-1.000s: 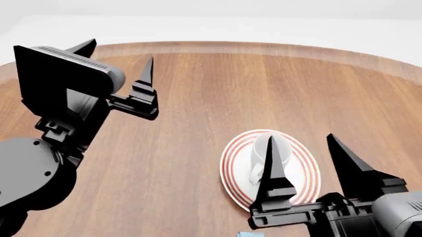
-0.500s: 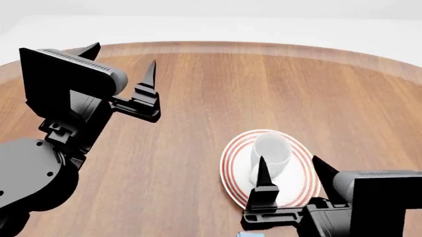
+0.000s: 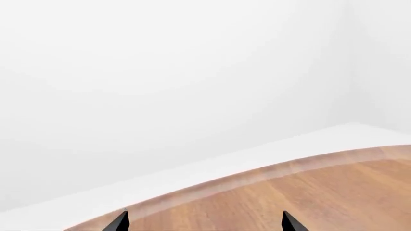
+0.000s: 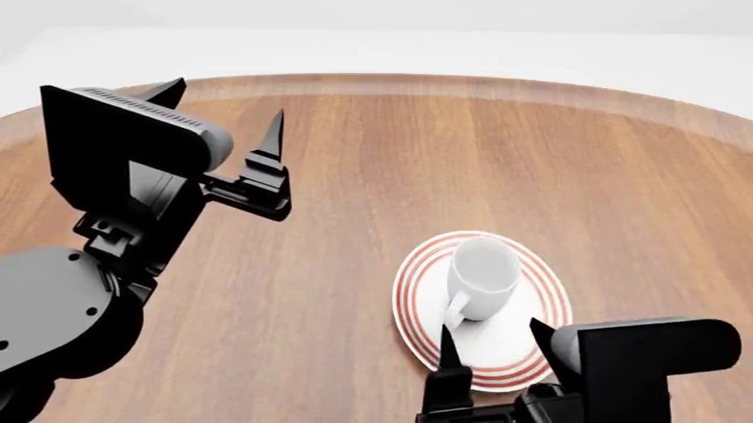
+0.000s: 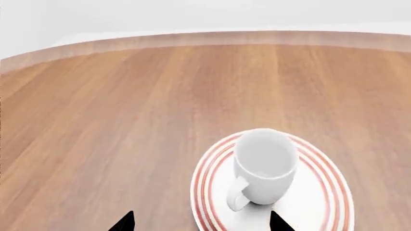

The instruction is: Pick up the white mug and put it on the plate, and put the chocolate pudding to the right of the plate.

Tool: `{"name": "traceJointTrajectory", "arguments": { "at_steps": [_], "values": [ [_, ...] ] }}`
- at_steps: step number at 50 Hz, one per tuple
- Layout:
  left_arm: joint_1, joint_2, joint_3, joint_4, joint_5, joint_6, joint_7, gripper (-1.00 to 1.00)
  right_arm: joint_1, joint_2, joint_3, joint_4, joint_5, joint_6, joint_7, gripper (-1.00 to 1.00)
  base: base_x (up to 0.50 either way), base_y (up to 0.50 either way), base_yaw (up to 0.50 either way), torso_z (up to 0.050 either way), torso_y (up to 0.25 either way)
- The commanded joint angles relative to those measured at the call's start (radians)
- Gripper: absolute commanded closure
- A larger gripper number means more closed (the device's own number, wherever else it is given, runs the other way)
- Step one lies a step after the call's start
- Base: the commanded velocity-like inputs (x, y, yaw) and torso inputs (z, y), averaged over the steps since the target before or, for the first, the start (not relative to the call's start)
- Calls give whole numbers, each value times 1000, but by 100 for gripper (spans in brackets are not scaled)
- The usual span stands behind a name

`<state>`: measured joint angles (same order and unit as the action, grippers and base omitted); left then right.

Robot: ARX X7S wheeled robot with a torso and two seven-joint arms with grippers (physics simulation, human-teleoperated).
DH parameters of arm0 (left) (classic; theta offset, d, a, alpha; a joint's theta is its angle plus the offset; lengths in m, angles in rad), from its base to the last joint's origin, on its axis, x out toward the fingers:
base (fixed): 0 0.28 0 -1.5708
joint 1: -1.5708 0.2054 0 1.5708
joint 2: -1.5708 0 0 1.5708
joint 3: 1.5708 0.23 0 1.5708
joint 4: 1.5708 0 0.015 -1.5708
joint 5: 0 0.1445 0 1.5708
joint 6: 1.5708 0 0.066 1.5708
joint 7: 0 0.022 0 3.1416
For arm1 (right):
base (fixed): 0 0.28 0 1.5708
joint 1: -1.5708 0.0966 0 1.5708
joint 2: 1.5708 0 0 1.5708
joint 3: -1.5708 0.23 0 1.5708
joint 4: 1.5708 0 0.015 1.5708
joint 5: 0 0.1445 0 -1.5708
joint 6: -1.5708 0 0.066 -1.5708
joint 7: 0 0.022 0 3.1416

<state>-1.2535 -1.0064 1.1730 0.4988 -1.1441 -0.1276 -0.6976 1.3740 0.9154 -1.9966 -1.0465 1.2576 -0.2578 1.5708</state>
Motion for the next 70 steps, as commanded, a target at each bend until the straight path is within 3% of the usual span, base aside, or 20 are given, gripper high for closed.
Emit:
{"name": "traceJointTrajectory", "arguments": {
  "at_steps": [1, 7, 14, 21, 45, 70],
  "values": [
    [3, 12, -27, 6, 4, -9, 25, -100, -48, -40, 9, -1, -21, 23, 0, -100, 0, 0, 0, 0, 0],
    [9, 11, -30, 8, -1, 0, 27, -100, -20, -41, -5, -1, -3, 16, 0, -100, 0, 0, 0, 0, 0],
    [17, 11, -30, 9, -2, 3, 27, -100, -142, -25, 194, -1, 148, 123, 0, -100, 0, 0, 0, 0, 0],
    [20, 12, -30, 9, -1, 3, 27, -100, -194, -48, 273, -1, 209, 173, 0, -100, 0, 0, 0, 0, 0],
    [45, 19, -29, -2, -2, 17, 37, -100, -729, -119, 842, -1, 297, 523, 0, -100, 0, 0, 0, 0, 0],
    [67, 28, -26, -18, 9, 27, 45, -100, -887, -146, 988, 81, 312, 562, 0, -100, 0, 0, 0, 0, 0]
  ]
}}
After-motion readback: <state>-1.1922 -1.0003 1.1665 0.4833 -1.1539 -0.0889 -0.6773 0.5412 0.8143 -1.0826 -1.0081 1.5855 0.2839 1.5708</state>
